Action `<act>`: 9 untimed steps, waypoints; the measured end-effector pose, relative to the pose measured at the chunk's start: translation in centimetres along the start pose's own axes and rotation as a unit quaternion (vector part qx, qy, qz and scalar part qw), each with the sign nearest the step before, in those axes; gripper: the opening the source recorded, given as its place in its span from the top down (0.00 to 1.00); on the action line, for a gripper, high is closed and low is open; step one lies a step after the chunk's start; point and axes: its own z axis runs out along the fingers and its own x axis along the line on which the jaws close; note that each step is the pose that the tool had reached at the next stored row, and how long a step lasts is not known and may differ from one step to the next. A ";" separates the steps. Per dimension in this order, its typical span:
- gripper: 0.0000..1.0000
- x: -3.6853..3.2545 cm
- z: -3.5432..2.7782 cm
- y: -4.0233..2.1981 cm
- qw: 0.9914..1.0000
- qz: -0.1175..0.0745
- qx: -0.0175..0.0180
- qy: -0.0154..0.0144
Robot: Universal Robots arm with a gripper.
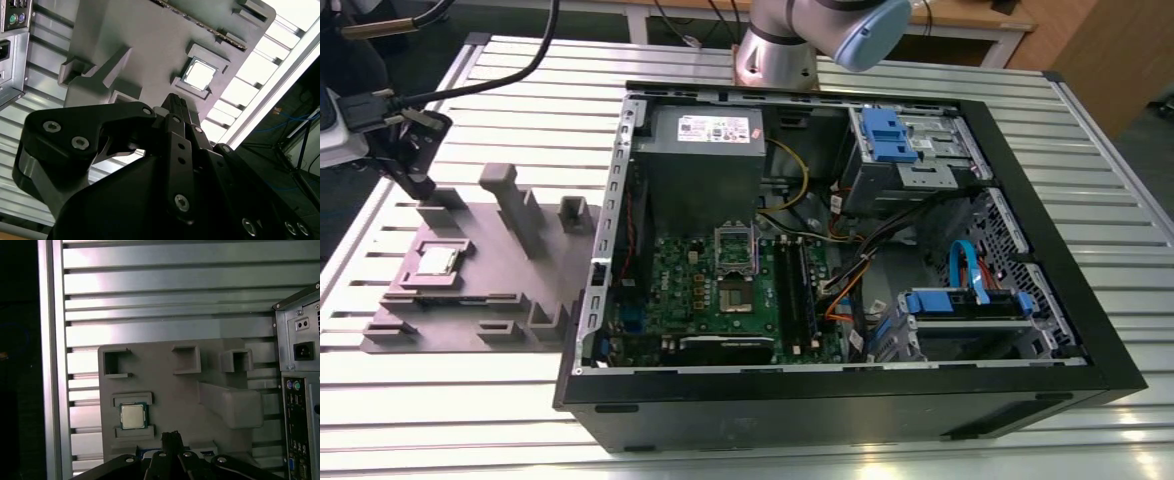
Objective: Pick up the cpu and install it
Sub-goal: 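Reach for the cpu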
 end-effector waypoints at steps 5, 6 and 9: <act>0.90 0.52 0.66 -0.08 1.000 0.000 0.000 0.000; 0.90 0.65 0.82 -0.09 1.000 0.000 0.001 0.000; 0.90 1.07 1.36 -0.15 1.000 0.000 0.001 0.000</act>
